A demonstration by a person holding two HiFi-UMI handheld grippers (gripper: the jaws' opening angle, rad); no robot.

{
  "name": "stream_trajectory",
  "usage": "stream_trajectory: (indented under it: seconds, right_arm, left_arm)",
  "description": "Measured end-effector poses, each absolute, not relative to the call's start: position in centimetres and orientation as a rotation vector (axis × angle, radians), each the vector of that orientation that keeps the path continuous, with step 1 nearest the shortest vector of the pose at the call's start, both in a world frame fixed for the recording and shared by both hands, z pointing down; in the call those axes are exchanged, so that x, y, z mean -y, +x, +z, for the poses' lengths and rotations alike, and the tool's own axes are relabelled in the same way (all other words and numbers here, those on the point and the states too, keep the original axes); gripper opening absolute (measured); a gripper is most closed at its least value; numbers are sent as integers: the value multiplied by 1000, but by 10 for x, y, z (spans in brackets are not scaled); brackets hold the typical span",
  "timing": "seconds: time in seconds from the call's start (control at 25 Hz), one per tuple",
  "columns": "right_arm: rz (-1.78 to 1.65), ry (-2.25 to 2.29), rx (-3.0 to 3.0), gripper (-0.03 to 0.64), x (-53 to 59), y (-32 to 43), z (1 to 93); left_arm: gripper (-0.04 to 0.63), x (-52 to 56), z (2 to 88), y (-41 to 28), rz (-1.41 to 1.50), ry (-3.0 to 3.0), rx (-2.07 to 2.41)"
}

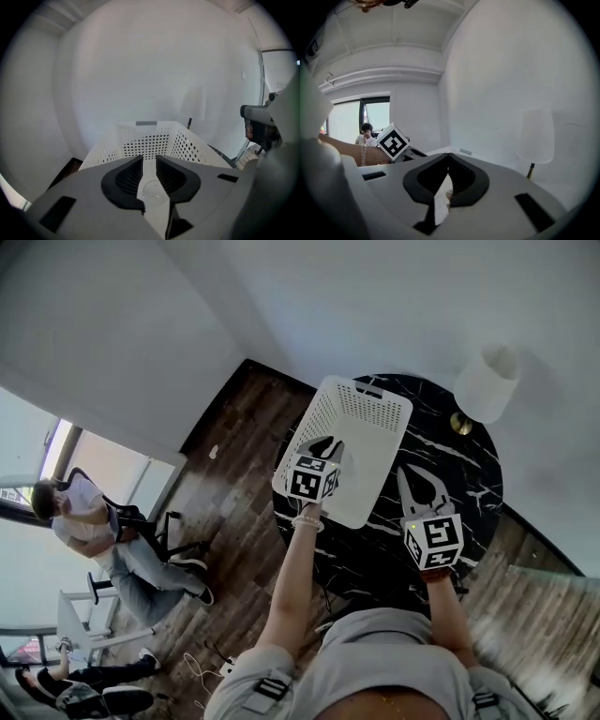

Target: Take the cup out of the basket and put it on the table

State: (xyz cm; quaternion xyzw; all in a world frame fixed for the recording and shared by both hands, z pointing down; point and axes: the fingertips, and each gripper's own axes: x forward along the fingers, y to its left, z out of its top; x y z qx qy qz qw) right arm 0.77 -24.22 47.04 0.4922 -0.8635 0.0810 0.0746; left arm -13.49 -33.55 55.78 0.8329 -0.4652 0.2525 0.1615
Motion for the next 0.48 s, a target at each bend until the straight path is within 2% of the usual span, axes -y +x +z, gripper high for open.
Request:
stream_trajectory:
  seconds: [0.24,0.36,0.48]
  right_arm:
    - [276,1495,2591,9,246,14,476]
    - [281,1493,2591,9,246,13,478]
    - [284,1488,2593,9,247,12,479]
  left_arm:
    - [86,336,586,-130,927,2331,1177]
    - [126,336,599,-130,984,2292,1104]
    - [127,337,609,-132,1034,2268,1075]
